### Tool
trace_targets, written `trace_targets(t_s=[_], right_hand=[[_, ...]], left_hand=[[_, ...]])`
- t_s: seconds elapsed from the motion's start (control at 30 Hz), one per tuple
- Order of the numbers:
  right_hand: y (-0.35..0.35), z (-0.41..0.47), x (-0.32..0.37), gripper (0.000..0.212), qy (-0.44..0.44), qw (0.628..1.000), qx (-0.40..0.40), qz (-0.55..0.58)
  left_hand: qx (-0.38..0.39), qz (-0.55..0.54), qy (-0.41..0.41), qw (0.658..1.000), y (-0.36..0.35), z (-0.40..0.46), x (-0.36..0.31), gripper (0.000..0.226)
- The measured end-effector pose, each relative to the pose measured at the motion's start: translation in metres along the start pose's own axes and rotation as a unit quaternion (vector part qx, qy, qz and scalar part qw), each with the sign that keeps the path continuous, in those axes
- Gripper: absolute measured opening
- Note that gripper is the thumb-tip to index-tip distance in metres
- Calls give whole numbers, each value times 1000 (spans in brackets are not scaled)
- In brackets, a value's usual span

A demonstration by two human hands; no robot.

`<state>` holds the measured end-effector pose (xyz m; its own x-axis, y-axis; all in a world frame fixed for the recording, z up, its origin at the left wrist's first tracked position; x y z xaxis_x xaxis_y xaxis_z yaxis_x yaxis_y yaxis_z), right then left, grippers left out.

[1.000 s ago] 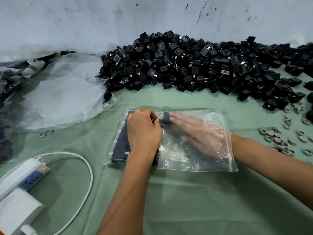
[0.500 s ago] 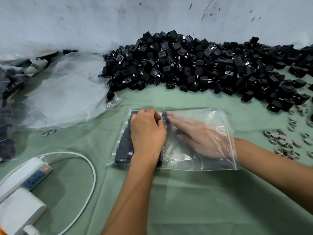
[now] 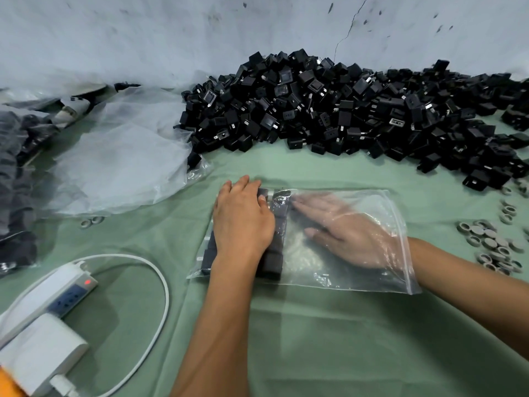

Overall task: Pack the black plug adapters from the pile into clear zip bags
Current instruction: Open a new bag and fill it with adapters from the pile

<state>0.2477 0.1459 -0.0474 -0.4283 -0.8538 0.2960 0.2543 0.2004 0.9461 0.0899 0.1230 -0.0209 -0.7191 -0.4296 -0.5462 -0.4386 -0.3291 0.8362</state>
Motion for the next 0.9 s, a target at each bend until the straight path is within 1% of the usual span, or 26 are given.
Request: trace_targets(t_s=[0.13, 0.3, 0.37, 0.47, 0.53, 0.6, 0.67, 0.7, 0.73, 0.77, 0.8, 0.83, 0.87, 0.9], right_hand=[[-1, 4, 1, 65, -16, 1000, 14, 1], [-4, 5, -2, 58, -21, 1000, 6, -2], [-3, 4, -1, 56, -5, 1000, -9, -1], [4, 5, 4, 47, 46, 998, -42, 21], [9, 0, 2, 41, 74, 996, -30, 28], [16, -13, -12, 43, 70, 996, -4, 59], [27, -35, -34, 45, 30, 987, 4, 159], [34, -48, -45, 46, -10, 976, -9, 216], [41, -60, -60, 47, -60, 964, -41, 257], [54, -73, -77, 50, -105, 952, -101, 270], [68, -86, -97, 51, -151, 940, -176, 252], [84, -102, -116, 47, -197, 926, -250, 204], [100, -115, -132, 43, -234, 914, -304, 129], [113, -122, -142, 38, -258, 912, -318, 30]], left_hand=[[21, 62, -14, 998, -12, -2, 0, 49], [29, 112, -22, 993, -20, -4, -3, 59], [22, 131, -53, 990, -25, -10, -14, 63], [50, 151, -104, 982, -42, -19, -28, 65], [63, 177, -118, 975, -51, -22, -29, 66], [66, 199, -119, 970, -55, -22, -26, 69], [66, 213, -118, 968, -56, -20, -24, 71], [68, 217, -117, 967, -57, -19, -24, 72], [70, 221, -116, 966, -57, -19, -23, 72], [72, 224, -117, 965, -58, -19, -24, 73], [73, 225, -118, 964, -58, -20, -24, 74], [73, 226, -119, 964, -58, -20, -24, 74], [73, 226, -118, 964, -58, -19, -24, 74], [73, 226, -116, 964, -57, -19, -23, 75]])
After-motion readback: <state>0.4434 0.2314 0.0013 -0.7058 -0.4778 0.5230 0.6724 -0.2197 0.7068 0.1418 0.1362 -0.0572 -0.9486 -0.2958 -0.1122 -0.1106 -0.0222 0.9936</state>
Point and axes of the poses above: each hand's wrist, its own z-axis towards the middle knuckle, its own y-axis out of the back of the hand, x = y × z, the point moved 10 cm from there along z, towards the middle knuckle, and after that the axes turned 14 degrees about y, right-handed, at the moved point
